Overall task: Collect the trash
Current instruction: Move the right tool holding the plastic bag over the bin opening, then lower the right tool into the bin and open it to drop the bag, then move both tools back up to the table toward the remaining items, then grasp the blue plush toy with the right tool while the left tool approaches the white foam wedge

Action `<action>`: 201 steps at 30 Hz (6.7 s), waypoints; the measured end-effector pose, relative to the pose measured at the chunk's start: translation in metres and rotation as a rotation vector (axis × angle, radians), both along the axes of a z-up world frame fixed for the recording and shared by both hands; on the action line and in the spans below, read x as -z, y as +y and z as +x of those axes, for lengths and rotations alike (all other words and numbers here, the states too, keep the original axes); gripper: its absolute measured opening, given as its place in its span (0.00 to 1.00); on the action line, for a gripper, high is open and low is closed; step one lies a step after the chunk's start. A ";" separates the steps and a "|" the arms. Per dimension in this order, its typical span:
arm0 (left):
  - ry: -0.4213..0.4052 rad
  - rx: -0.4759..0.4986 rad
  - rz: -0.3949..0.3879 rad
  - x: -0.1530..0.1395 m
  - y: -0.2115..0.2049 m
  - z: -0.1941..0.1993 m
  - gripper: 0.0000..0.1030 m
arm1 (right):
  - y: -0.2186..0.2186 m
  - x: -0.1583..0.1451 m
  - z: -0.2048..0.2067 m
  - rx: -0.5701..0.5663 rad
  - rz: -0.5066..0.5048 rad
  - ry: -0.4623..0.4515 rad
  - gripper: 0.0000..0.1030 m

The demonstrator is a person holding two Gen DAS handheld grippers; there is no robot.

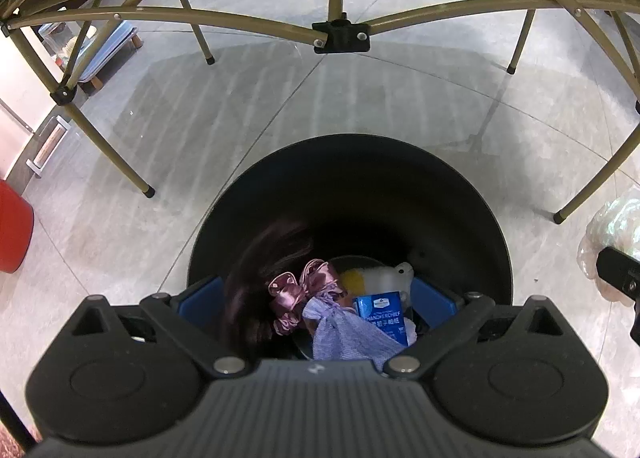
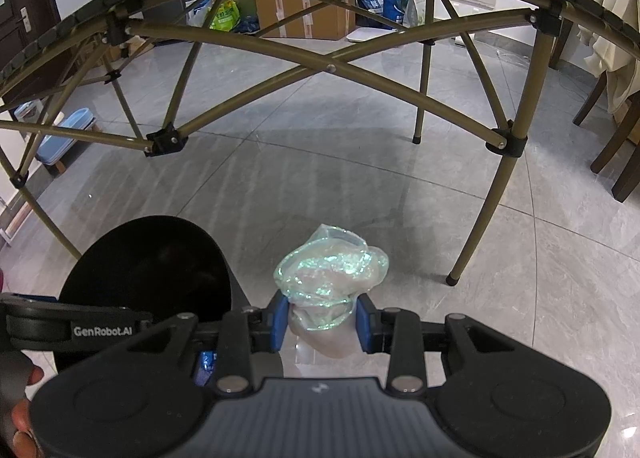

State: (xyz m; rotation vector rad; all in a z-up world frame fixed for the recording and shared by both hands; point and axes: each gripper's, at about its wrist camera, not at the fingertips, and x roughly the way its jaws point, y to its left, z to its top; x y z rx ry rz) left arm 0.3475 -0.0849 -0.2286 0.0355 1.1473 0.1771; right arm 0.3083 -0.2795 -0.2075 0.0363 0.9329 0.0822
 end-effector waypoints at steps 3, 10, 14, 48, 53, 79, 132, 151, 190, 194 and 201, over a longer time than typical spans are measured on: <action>-0.007 -0.002 -0.007 -0.002 0.004 0.000 1.00 | 0.000 0.000 0.000 -0.002 0.001 0.003 0.32; -0.027 -0.011 -0.028 -0.010 0.015 -0.003 1.00 | 0.004 0.000 -0.001 -0.013 0.005 0.005 0.32; -0.036 -0.014 -0.031 -0.013 0.023 -0.005 1.00 | 0.006 -0.001 -0.001 -0.020 0.007 0.006 0.32; -0.112 -0.097 -0.055 -0.046 0.100 -0.034 1.00 | 0.086 -0.013 -0.003 -0.195 0.007 0.011 0.32; -0.113 -0.116 -0.057 -0.047 0.112 -0.037 1.00 | 0.106 -0.012 -0.001 -0.225 0.004 0.019 0.32; -0.089 -0.181 -0.047 -0.041 0.139 -0.042 1.00 | 0.157 0.011 0.009 -0.289 -0.011 0.084 0.33; -0.326 -0.180 -0.066 -0.094 0.143 -0.055 1.00 | 0.138 -0.040 0.011 -0.219 0.000 -0.099 1.00; -0.606 -0.099 -0.053 -0.184 0.119 -0.039 1.00 | 0.081 -0.144 0.011 -0.143 0.154 -0.469 1.00; -0.622 -0.076 -0.031 -0.253 0.135 0.200 1.00 | 0.094 -0.208 0.311 -0.156 0.132 -0.409 1.00; -0.608 -0.086 -0.030 -0.246 0.151 0.204 1.00 | 0.114 -0.186 0.341 -0.131 0.095 -0.353 1.00; -0.587 -0.094 -0.034 -0.237 0.165 0.220 1.00 | 0.119 -0.151 0.371 -0.059 0.098 -0.261 1.00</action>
